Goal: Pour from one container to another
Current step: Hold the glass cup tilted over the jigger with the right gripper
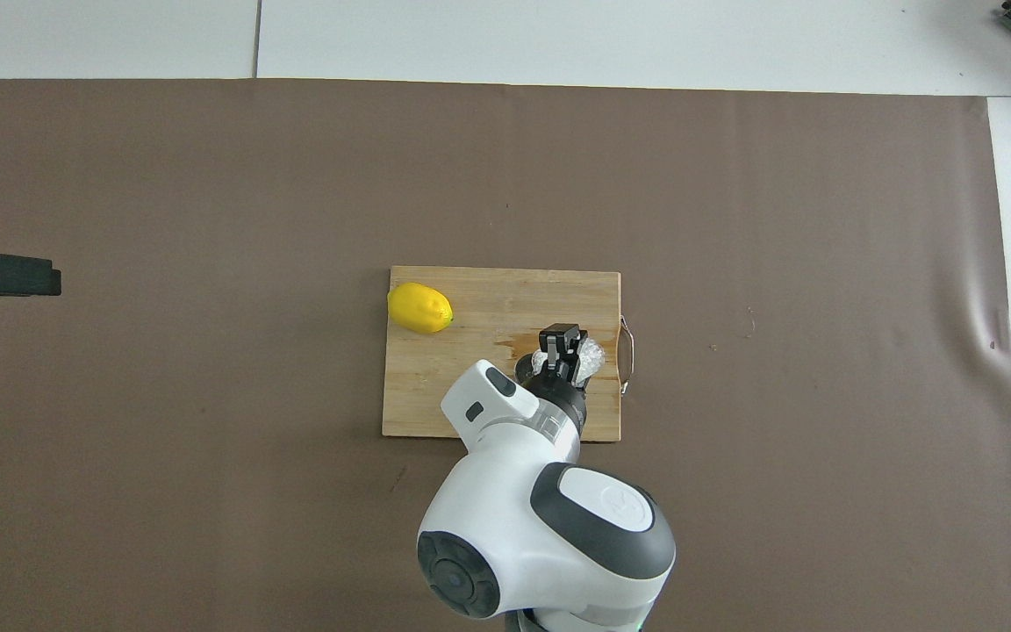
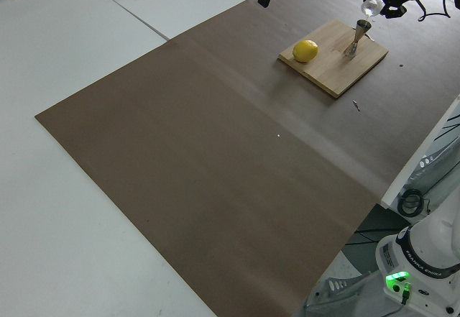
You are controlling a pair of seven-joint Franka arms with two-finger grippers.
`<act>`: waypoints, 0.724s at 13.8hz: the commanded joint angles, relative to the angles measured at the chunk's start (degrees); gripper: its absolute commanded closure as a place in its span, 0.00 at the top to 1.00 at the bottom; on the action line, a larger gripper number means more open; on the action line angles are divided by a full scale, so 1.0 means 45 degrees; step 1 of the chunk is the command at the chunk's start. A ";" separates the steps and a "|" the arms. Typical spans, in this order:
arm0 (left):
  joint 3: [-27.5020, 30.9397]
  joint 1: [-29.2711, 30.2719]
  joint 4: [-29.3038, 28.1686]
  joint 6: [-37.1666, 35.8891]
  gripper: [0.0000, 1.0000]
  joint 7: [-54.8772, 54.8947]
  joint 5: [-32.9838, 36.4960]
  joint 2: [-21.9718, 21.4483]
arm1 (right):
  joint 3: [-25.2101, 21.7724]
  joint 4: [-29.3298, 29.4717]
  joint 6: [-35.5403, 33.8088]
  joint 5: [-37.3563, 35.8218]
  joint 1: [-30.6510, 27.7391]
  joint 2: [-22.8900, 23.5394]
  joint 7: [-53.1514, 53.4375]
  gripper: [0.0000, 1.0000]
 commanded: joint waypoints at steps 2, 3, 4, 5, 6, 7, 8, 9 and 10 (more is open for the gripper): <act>0.0008 0.0100 -0.0082 0.0092 1.00 0.0060 0.0193 -0.0170 | 0.0131 0.0050 -0.0081 0.0690 -0.0257 -0.0342 0.0145 0.27; 0.0008 0.0101 -0.0082 0.0092 1.00 0.0255 0.0193 -0.0150 | 0.0131 0.0088 -0.0101 0.0904 -0.0258 -0.0361 0.0107 0.27; 0.0008 0.0101 -0.0140 0.0034 1.00 0.0296 0.0193 -0.0131 | 0.0131 0.0089 -0.0062 0.1061 -0.0277 -0.0362 0.0087 0.27; 0.0008 0.0062 -0.0083 -0.0044 1.00 0.0238 0.0193 0.0159 | 0.0131 0.0089 -0.0023 0.1256 -0.0355 -0.0420 0.0029 0.27; 0.0008 0.0061 -0.0082 -0.0064 1.00 0.0218 0.0193 0.0220 | 0.0131 0.0089 0.0055 0.1490 -0.0433 -0.0478 -0.0069 0.27; -0.0011 0.0042 0.0150 -0.0200 1.00 0.0218 0.0155 0.0318 | 0.0131 0.0089 0.0094 0.1840 -0.0453 -0.0517 -0.0128 0.27; -0.0012 0.0081 0.0365 -0.0472 1.00 0.0276 0.0135 0.0435 | 0.0131 0.0108 0.0114 0.2153 -0.0472 -0.0634 -0.0128 0.27; -0.0012 0.0081 0.0676 -0.0687 1.00 0.0277 0.0135 0.0648 | 0.0073 0.0128 0.0114 0.2350 -0.0472 -0.0712 -0.0206 0.27; -0.0012 0.0062 0.1143 -0.1076 1.00 0.0277 0.0154 0.0999 | 0.0053 0.0147 0.0114 0.2545 -0.0492 -0.0771 -0.0361 0.27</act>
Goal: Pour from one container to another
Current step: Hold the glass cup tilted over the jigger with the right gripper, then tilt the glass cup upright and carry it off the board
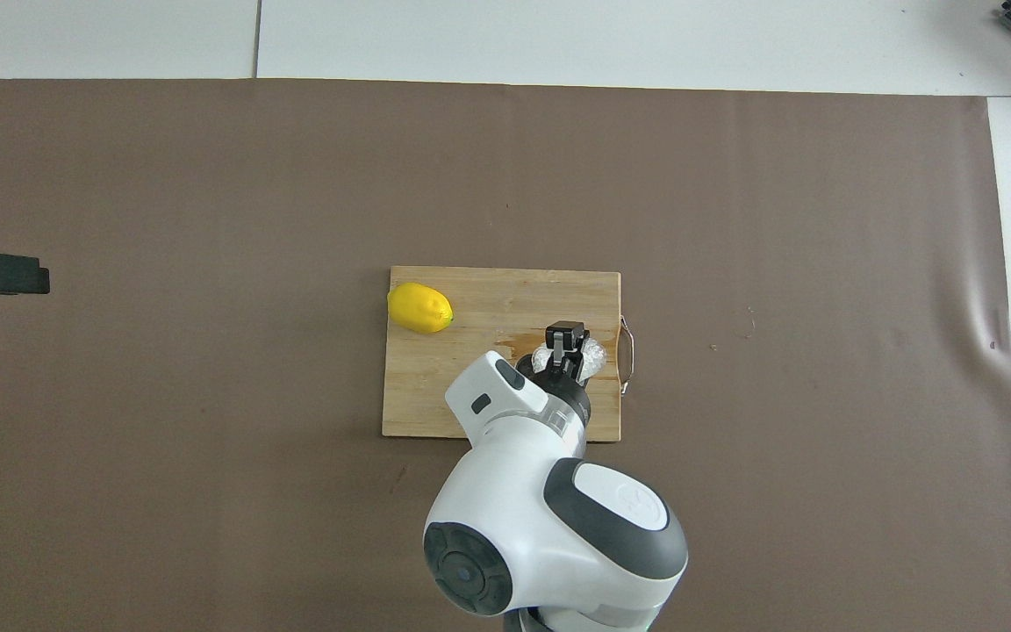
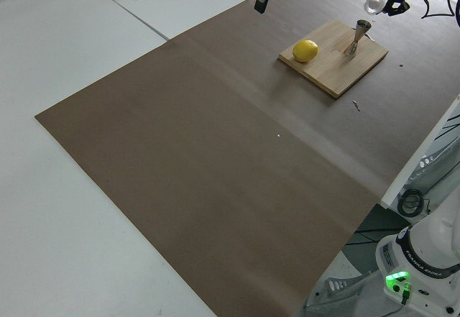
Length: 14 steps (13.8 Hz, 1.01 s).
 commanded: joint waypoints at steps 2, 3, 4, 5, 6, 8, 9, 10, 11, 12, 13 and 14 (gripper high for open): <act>-0.0042 -0.0024 0.2489 -0.2184 1.00 0.0183 0.0272 0.1806 | 0.0054 -0.0034 0.0058 0.1135 -0.0573 -0.0432 -0.0786 0.27; -0.0061 -0.0083 0.2806 -0.2325 1.00 0.0183 0.0252 0.2024 | 0.0054 -0.0034 0.0078 0.1680 -0.0710 -0.0491 -0.1253 0.27; -0.0062 -0.0122 0.2809 -0.2307 1.00 0.0222 0.0271 0.2007 | 0.0035 -0.0034 0.0078 0.2111 -0.0886 -0.0588 -0.1780 0.27; -0.0120 -0.0142 0.2790 -0.2326 1.00 0.0222 0.0175 0.1987 | 0.0035 -0.0034 0.0078 0.2308 -0.1100 -0.0705 -0.2172 0.27; -0.0140 -0.0142 0.2770 -0.2307 1.00 0.0242 0.0174 0.1968 | 0.0035 -0.0053 0.0078 0.2465 -0.1334 -0.0803 -0.2524 0.27; -0.0159 -0.0200 0.2750 -0.2132 1.00 0.0261 0.0135 0.1987 | 0.0035 -0.0053 0.0097 0.3399 -0.1802 -0.0921 -0.3284 0.27; -0.0082 -0.0297 0.2615 -0.2092 1.00 0.0261 0.0019 0.1871 | 0.0035 -0.0054 0.0156 0.4023 -0.2231 -0.0902 -0.3985 0.27; -0.0023 -0.0472 0.2575 -0.2053 1.00 0.0261 -0.0060 0.1870 | 0.0016 -0.0073 0.0427 0.4629 -0.2641 -0.0902 -0.4746 0.27; -0.0003 -0.0532 0.2575 -0.2034 1.00 0.0281 -0.0060 0.1851 | 0.0015 -0.0073 0.0507 0.5176 -0.3129 -0.0882 -0.5353 0.27; -0.0022 -0.0378 0.2575 -0.1956 1.00 0.0339 -0.0060 0.1850 | 0.0015 -0.0093 0.0604 0.5762 -0.3540 -0.0844 -0.5920 0.27; -0.0023 -0.0338 0.2575 -0.1743 1.00 0.0398 -0.0060 0.1831 | 0.0015 -0.0189 0.0973 0.6406 -0.3950 -0.0805 -0.6641 0.27; -0.0023 -0.0299 0.2594 -0.1683 1.00 0.0765 -0.0060 0.1831 | 0.0015 -0.0364 0.1305 0.6992 -0.4534 -0.0785 -0.7422 0.28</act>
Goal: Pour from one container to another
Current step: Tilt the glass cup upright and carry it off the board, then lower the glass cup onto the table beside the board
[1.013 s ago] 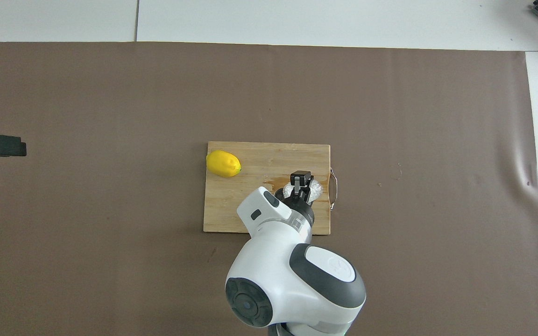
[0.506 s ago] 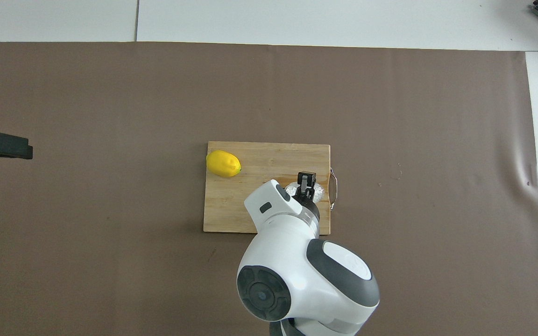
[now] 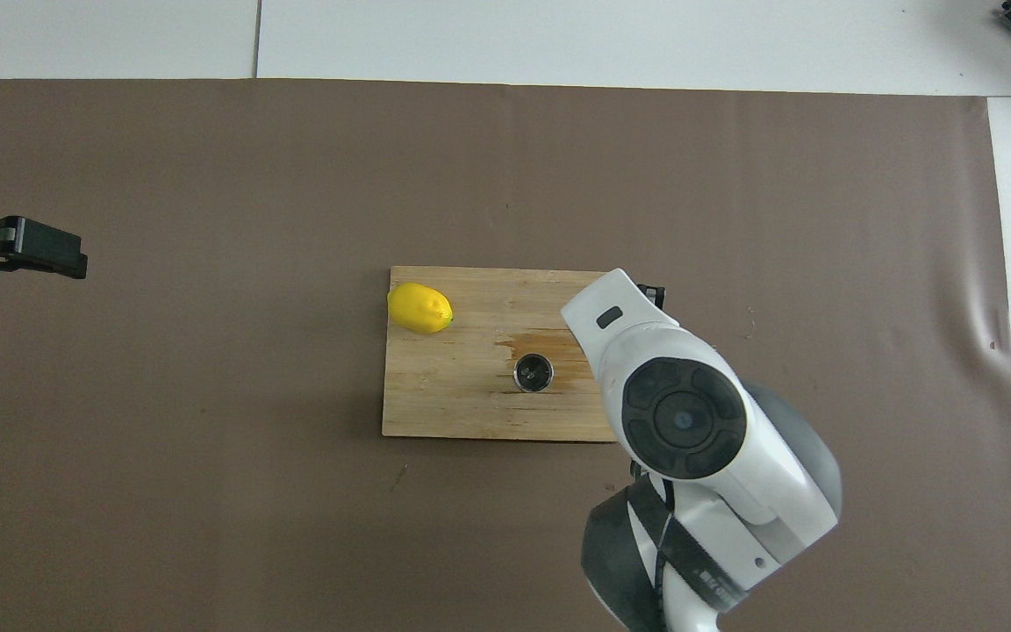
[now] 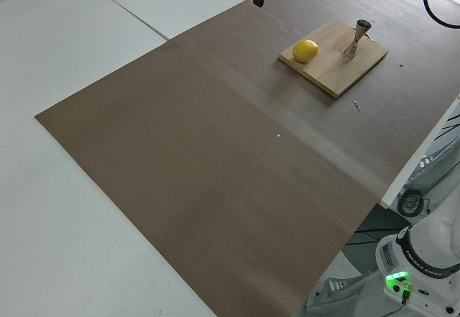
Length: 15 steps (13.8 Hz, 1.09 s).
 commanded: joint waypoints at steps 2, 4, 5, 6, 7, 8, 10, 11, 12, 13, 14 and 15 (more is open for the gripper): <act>0.0158 0.0215 0.0193 -0.0036 1.00 0.1788 -0.0035 -0.0032 | 0.0101 -0.0412 0.0780 0.2534 -0.1903 0.0196 -0.3438 0.29; 0.0158 0.0216 0.0212 0.0060 1.00 0.1756 -0.0035 0.0007 | 0.0082 -0.0606 0.0896 0.4253 -0.2900 0.0450 -0.5588 0.29; 0.0158 0.0235 0.0212 0.0100 1.00 0.1755 -0.0016 0.0026 | 0.0101 -0.0781 0.1129 0.5112 -0.3349 0.0625 -0.6643 0.30; 0.0158 0.0235 0.0232 0.0100 1.00 0.1697 -0.0016 0.0027 | 0.0101 -0.0860 0.1209 0.5875 -0.3702 0.0782 -0.7562 0.30; 0.0158 0.0255 0.0251 0.0081 1.00 0.1697 0.0023 0.0027 | 0.0082 -0.0880 0.1191 0.6559 -0.4015 0.0957 -0.8345 0.35; 0.0158 0.0274 0.0251 0.0061 1.00 0.1697 0.0043 0.0007 | 0.0082 -0.0958 0.1190 0.6933 -0.4327 0.1114 -0.9106 0.37; 0.0158 0.0468 0.0251 0.0139 1.00 0.1755 0.0043 0.0046 | 0.0101 -0.1114 0.1151 0.7676 -0.4894 0.1406 -1.0552 0.37; 0.0158 0.0489 0.0271 0.0139 1.00 0.1755 0.0043 0.0046 | 0.0082 -0.1173 0.1171 0.8182 -0.5187 0.1543 -1.1333 0.37; 0.0158 0.0489 0.0271 0.0139 1.00 0.1775 0.0062 0.0046 | 0.0082 -0.1309 0.1171 0.8748 -0.5480 0.1719 -1.2172 0.35; 0.0158 0.0489 0.0252 0.0120 1.00 0.1833 0.0062 0.0027 | 0.0082 -0.1484 0.1171 0.9198 -0.5695 0.1798 -1.2664 0.35; 0.0158 0.0489 0.0271 0.0062 1.00 0.1853 0.0062 0.0007 | 0.0082 -0.1679 0.1248 0.9474 -0.5929 0.1818 -1.2901 0.35; 0.0158 0.0470 0.0252 0.0042 1.00 0.1795 0.0062 0.0007 | 0.0082 -0.1720 0.1249 0.9515 -0.5970 0.1934 -1.3116 0.35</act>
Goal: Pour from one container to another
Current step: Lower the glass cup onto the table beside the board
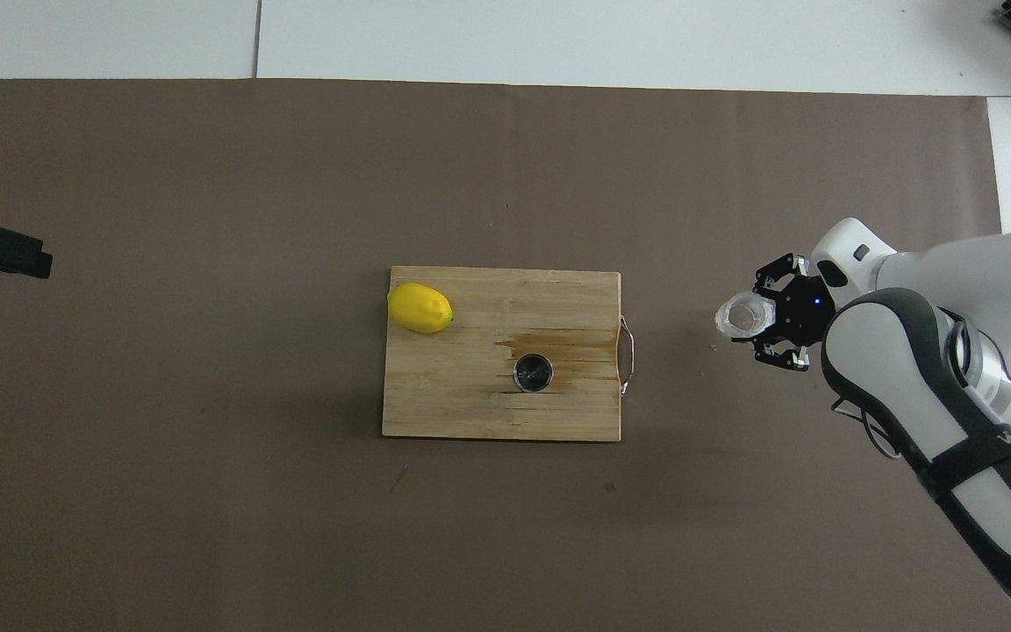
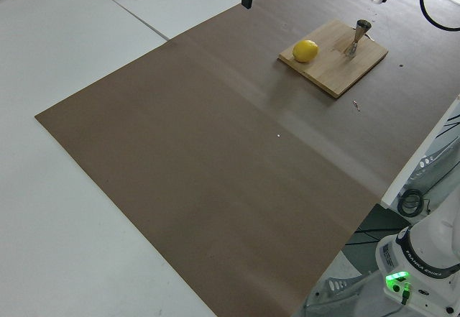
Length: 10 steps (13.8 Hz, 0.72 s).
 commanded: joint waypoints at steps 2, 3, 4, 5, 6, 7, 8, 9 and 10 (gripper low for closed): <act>-0.0071 -0.0008 -0.0004 -0.0054 1.00 0.0087 0.0038 -0.0031 | 0.0159 -0.0356 0.0291 0.0626 -0.0566 0.0278 -0.1089 0.35; -0.0071 -0.0085 -0.0276 -0.0016 1.00 0.0068 0.0038 -0.0089 | 0.0159 -0.0356 0.0349 0.0878 -0.0722 0.0493 -0.1613 0.35; -0.0090 -0.0125 -0.0472 -0.0035 1.00 0.0048 0.0018 -0.0225 | 0.0159 -0.0356 0.0485 0.1442 -0.0762 0.0746 -0.2276 0.35; -0.0148 -0.0125 -0.0551 -0.0131 1.00 0.0048 -0.0040 -0.0265 | 0.0159 -0.0356 0.0525 0.1718 -0.0821 0.0884 -0.2669 0.35; -0.0188 -0.0125 -0.0571 -0.0171 1.00 -0.0049 -0.0098 -0.0343 | 0.0140 -0.0395 0.0544 0.1740 -0.0879 0.0905 -0.2731 0.35; -0.0207 -0.0144 -0.0649 -0.0191 1.00 -0.0088 -0.0215 -0.0402 | 0.0140 -0.0454 0.0564 0.1740 -0.0899 0.0905 -0.2732 0.36; -0.0188 -0.0261 -0.0785 -0.0172 1.00 -0.0089 -0.0216 -0.0422 | 0.0140 -0.0493 0.0564 0.1760 -0.0938 0.0905 -0.2732 0.36; -0.0188 -0.0262 -0.0806 -0.0152 1.00 -0.0031 -0.0216 -0.0422 | 0.0140 -0.0551 0.0564 0.1760 -0.0977 0.0925 -0.2751 0.37; -0.0188 -0.0146 -0.0767 -0.0055 1.00 0.0028 -0.0216 -0.0402 | 0.0159 -0.0668 0.0564 0.1779 -0.1074 0.0983 -0.2790 0.37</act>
